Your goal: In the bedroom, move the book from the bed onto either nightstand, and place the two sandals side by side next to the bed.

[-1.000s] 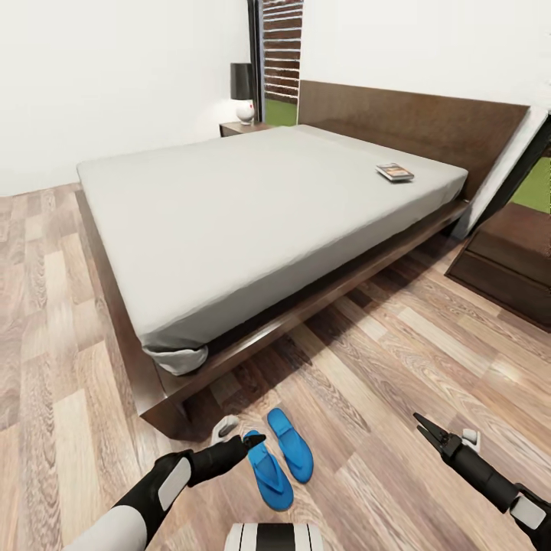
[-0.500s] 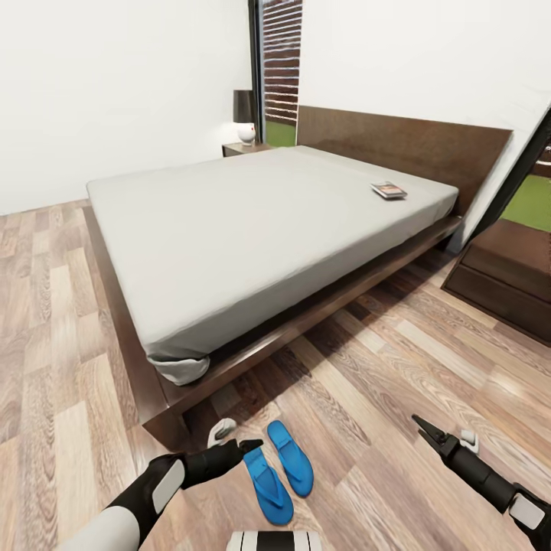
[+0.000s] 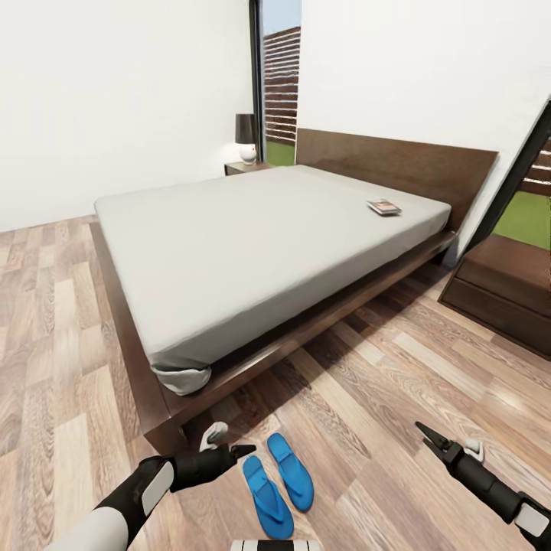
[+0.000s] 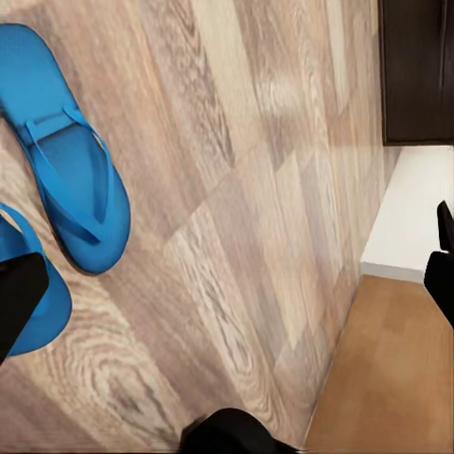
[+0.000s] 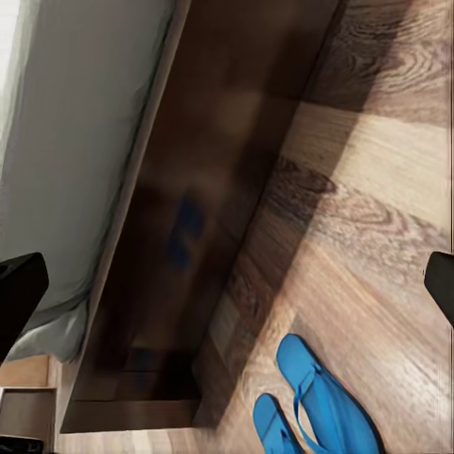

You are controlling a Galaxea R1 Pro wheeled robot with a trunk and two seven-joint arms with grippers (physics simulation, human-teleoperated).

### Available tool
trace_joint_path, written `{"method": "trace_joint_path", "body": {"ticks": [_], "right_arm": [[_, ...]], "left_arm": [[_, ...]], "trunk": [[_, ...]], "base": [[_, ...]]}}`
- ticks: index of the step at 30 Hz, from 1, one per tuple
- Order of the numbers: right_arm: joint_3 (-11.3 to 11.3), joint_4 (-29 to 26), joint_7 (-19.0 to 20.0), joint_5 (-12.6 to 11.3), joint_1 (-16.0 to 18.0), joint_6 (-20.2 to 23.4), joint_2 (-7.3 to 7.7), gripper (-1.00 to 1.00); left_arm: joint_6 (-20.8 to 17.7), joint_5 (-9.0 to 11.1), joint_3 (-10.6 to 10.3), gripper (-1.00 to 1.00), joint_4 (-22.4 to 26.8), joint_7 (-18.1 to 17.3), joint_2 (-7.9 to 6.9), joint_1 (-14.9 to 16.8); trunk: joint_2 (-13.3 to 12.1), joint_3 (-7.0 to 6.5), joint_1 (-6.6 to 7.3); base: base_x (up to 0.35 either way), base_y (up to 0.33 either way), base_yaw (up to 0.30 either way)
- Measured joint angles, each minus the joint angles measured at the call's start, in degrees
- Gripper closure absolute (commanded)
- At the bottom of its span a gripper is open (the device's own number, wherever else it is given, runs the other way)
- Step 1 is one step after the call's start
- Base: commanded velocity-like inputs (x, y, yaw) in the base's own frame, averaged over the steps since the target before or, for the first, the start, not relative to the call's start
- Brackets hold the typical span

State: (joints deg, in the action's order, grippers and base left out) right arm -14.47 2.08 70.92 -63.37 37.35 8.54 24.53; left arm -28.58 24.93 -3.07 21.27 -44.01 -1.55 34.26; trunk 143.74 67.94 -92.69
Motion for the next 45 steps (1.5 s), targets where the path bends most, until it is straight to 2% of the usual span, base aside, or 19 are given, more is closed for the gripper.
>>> {"method": "trace_joint_path", "body": {"ticks": [8,20,45], "right_arm": [[0.09,0.72,-0.75,0.00,-0.43,0.00,0.12,-1.00],[-0.02,0.81,-5.23,-0.01,-1.35,0.01,0.07,-1.00],[-0.05,0.83,-6.47,0.05,-1.62,0.13,0.02,-1.00]], "left_arm": [[-1.69,-0.01,-0.02,-1.00,-0.04,-0.20,-0.84,0.00],[-2.20,-0.09,-0.03,-1.00,-0.11,-0.14,-1.11,0.00],[-2.21,-0.11,-0.04,-1.00,-0.15,-0.07,-1.12,0.00]], "trunk": [[-0.11,-1.77,0.21],[-0.27,-4.44,0.52],[-0.27,-4.44,0.51]], "base": [[0.000,0.000,0.000],[0.000,0.000,0.000],[0.000,0.000,0.000]]}}
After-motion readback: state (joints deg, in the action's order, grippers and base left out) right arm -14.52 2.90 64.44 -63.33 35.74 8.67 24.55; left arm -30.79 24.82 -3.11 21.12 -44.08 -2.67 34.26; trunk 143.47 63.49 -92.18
